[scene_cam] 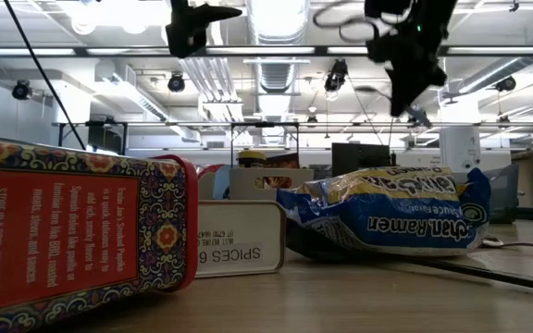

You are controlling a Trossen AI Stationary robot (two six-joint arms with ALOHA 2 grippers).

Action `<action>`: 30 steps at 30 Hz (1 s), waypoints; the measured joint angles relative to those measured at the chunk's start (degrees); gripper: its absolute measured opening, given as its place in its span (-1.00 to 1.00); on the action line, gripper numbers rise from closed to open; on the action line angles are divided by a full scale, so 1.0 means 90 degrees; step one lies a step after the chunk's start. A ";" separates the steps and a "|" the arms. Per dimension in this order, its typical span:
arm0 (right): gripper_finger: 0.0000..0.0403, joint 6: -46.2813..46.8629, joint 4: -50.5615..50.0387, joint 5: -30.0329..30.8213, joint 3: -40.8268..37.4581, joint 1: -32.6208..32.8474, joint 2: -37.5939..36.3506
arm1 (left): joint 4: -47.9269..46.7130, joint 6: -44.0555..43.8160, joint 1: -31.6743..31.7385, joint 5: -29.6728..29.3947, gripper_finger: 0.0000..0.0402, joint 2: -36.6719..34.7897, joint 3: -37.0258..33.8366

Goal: Pick & Place Food Item
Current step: Put the light blue spoon into the black bin

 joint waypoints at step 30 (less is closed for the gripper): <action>-0.84 -0.0433 0.0843 -0.1428 -0.2278 -0.1364 0.0088 | -0.0464 0.0041 0.0052 0.0000 0.50 0.0001 0.0000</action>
